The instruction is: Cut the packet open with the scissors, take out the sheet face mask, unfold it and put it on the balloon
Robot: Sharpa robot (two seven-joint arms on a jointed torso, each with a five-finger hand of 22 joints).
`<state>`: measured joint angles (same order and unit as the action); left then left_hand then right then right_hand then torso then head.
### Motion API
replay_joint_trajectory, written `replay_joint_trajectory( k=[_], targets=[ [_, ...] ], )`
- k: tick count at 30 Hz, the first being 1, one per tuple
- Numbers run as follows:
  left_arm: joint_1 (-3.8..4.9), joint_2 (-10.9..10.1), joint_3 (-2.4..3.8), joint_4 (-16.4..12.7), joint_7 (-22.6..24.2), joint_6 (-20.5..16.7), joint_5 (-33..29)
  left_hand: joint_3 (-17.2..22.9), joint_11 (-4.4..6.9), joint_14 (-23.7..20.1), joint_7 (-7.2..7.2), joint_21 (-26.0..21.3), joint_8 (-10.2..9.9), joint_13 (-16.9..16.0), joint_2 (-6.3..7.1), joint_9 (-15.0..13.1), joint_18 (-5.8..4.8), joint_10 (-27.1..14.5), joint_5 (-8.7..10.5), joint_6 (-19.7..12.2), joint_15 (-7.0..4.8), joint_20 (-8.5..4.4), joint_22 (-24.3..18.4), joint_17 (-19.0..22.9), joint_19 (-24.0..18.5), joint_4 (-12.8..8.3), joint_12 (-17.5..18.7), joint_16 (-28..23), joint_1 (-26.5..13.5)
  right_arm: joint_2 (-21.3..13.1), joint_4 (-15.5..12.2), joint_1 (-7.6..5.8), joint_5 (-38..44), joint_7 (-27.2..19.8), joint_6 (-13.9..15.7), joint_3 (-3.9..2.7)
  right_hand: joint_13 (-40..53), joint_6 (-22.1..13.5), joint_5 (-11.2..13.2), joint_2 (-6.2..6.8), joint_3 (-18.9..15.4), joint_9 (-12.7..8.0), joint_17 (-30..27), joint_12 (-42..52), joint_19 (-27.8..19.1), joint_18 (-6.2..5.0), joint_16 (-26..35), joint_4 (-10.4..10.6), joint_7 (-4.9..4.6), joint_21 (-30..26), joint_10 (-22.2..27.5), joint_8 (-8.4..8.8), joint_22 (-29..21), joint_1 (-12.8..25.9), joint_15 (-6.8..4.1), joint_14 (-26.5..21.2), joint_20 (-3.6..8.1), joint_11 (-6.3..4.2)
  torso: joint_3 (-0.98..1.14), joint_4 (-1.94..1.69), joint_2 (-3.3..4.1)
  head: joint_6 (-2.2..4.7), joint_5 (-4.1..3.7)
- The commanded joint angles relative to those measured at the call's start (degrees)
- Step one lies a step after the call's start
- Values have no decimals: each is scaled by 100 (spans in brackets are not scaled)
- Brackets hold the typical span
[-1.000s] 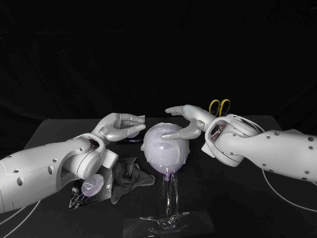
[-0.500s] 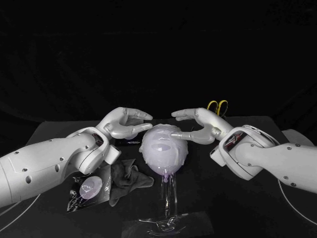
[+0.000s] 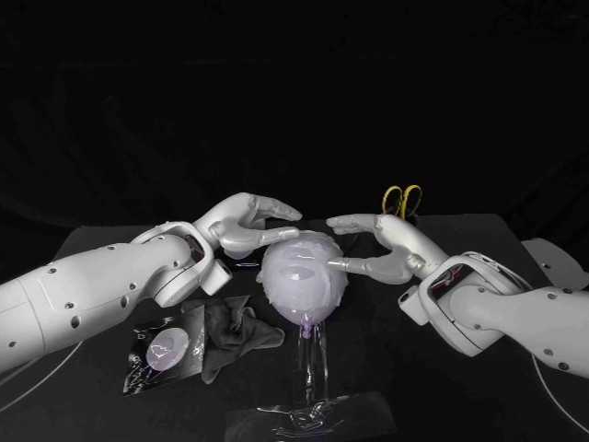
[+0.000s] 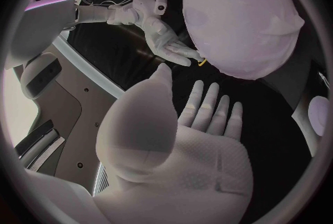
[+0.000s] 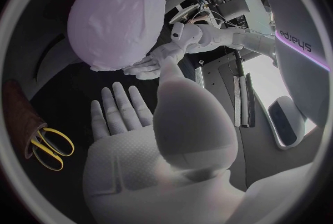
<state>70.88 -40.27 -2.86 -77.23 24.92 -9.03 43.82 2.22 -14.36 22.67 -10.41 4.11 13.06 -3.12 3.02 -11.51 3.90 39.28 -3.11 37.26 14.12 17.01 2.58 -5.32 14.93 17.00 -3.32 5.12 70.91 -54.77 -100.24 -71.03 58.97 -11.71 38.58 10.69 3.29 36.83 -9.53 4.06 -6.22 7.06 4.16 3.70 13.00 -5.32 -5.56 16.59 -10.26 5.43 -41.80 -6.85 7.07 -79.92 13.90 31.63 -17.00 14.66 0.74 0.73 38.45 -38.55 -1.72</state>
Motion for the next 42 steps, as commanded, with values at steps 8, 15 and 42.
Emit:
replay_joint_trajectory(
  k=[8, 15, 42],
  targets=[
    [69, 238, 7, 358, -121, 551, 746, -94, 16, -199, -536, -71, -98, 13, -260, 62, 50, -310, 29, -152, -23, -28, -38, 59, -166, 5, 38, -118, -905, -60, -76, 61, 5, -358, 294, -4, 3, 43, -51, 8, 43, -6, -6, -31, 44, -99, -1, -14, -681, 40, -63, -22, 3, -101, 1, 40, 13, -1, -2, -2, 7, -34, -32],
    [76, 317, 5, 461, -192, 676, 878, -135, 12, -102, -546, -76, -61, -2, -395, 39, 164, -179, 30, -30, -16, -32, -44, 43, -185, 2, 14, -108, -1082, -64, -78, 79, -11, -376, 358, -4, 2, 41, -60, 7, 46, -8, -7, -33, 52, -99, 2, -15, -682, 44, -62, -19, 6, -113, 1, 38, 13, -1, -6, -6, 1, -73, -27],
    [75, 438, -9, 723, -381, 810, 1023, -567, 7, -38, -572, -42, -42, 4, -1053, 37, 278, -11, 33, 215, -18, -25, -41, 59, -167, -5, 33, -172, -1577, -72, -48, 87, -212, -377, 435, -4, 2, 47, -102, -22, 71, -14, -11, -37, 68, -101, 9, -19, -684, 54, -81, -10, 11, -167, 0, 47, 13, 0, -4, -4, 1, -140, -81]
  ],
)
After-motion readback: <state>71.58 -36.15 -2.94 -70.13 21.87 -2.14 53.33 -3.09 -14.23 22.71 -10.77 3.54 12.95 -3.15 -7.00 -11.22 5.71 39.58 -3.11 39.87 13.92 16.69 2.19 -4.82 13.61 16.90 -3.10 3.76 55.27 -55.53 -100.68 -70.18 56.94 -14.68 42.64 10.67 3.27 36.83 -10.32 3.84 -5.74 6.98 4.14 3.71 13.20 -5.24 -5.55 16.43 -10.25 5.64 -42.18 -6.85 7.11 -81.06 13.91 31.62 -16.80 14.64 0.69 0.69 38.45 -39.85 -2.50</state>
